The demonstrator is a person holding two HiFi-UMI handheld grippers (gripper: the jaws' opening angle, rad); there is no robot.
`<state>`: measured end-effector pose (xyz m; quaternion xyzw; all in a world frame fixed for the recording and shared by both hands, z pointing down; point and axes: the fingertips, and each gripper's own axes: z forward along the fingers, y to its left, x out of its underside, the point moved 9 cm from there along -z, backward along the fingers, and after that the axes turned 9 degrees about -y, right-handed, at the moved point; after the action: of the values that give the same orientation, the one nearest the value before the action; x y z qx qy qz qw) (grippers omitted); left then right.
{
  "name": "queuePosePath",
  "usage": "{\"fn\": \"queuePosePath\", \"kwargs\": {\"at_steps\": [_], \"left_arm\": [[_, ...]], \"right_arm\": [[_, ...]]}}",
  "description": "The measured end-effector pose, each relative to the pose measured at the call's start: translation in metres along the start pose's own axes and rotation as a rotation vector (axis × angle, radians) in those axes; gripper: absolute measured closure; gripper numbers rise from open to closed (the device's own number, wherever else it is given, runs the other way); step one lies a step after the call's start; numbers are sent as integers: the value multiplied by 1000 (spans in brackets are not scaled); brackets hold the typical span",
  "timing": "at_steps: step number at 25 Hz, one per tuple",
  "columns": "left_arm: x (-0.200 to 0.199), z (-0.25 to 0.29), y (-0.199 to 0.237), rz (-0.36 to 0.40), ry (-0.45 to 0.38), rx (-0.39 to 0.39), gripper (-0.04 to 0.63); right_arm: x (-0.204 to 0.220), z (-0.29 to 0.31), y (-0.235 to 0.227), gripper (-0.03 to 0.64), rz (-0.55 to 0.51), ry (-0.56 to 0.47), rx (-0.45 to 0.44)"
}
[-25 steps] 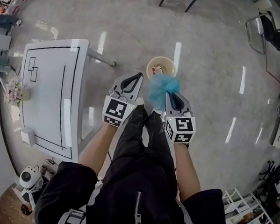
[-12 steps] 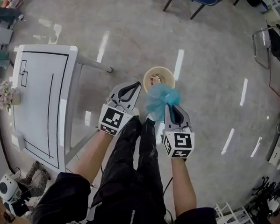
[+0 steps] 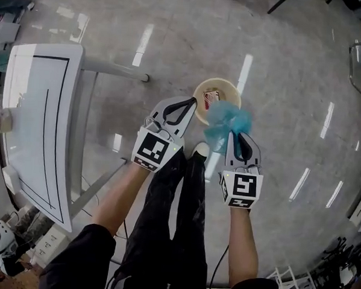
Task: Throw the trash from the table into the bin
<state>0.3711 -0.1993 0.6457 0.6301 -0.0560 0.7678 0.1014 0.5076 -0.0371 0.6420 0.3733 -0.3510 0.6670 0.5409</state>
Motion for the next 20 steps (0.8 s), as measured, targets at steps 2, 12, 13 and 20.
{"fn": "queuePosePath", "kwargs": {"at_steps": [2, 12, 13, 20], "left_arm": [[23, 10, 0, 11, -1, 19, 591], [125, 54, -10, 20, -5, 80, 591], [134, 58, -11, 20, -4, 84, 591], [187, 68, -14, -17, 34, 86, 591]], "right_arm": [[18, 11, -1, 592, -13, 2, -7], [110, 77, -23, 592, -55, 9, -23], [119, 85, -25, 592, -55, 10, -24], [169, 123, -35, 592, -79, 16, -14]]}}
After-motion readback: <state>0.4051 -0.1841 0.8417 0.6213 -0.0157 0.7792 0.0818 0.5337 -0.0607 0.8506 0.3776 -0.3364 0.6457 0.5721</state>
